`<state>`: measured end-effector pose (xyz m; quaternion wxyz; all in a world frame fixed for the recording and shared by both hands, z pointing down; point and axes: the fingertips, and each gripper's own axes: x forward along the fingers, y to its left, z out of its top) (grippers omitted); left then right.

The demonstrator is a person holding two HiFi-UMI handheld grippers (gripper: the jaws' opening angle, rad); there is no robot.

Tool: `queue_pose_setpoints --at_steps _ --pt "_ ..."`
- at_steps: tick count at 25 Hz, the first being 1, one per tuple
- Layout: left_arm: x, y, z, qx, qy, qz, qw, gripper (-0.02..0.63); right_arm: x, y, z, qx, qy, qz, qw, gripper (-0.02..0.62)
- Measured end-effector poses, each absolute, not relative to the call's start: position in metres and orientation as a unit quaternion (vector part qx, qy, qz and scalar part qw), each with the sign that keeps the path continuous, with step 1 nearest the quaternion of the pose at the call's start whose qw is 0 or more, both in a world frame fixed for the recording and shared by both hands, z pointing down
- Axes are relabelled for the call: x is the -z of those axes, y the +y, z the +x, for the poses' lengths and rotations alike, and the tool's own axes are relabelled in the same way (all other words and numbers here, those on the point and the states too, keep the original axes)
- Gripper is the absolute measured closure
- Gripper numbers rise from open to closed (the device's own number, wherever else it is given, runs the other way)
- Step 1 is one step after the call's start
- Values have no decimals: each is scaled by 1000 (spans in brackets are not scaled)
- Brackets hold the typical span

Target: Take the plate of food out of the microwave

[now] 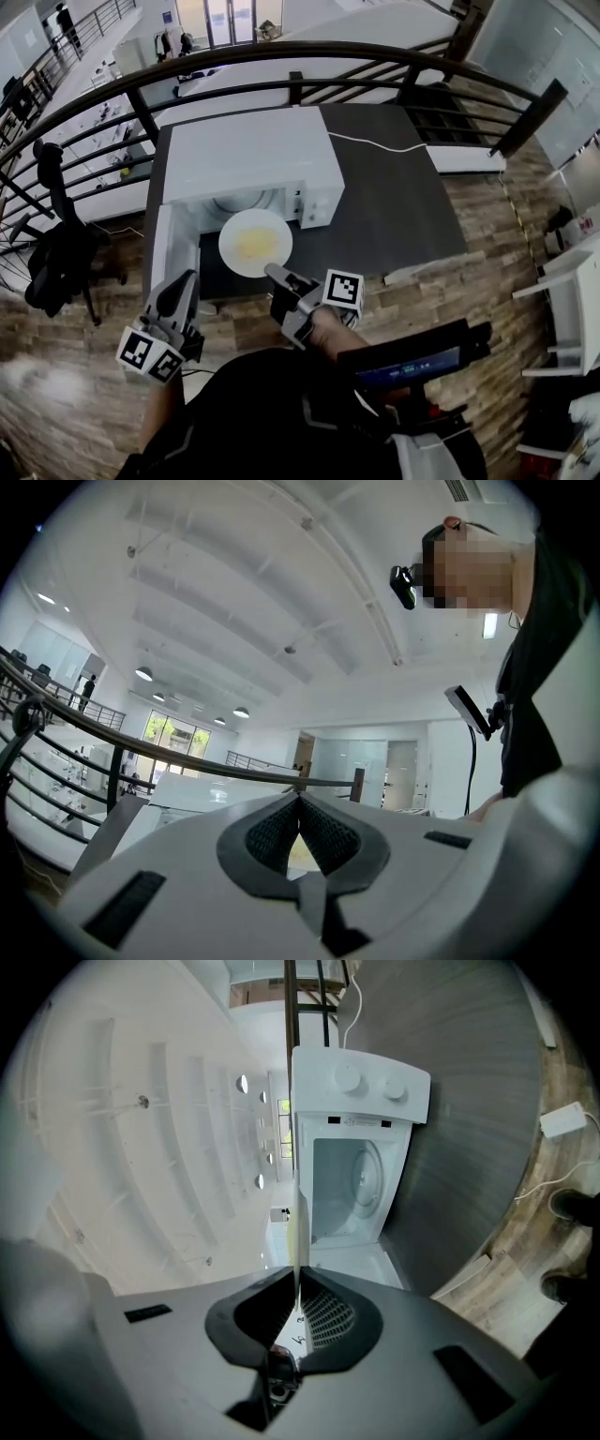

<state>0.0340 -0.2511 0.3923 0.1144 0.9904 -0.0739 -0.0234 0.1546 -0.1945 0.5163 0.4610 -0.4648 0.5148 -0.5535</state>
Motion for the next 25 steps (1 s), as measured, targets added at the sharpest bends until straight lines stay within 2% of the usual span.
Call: queue_pose_setpoints --at_steps 25 --pt "-390 -253 41 20 -77 990 114 601 -497 -201 149 553 537 -442 460 581"
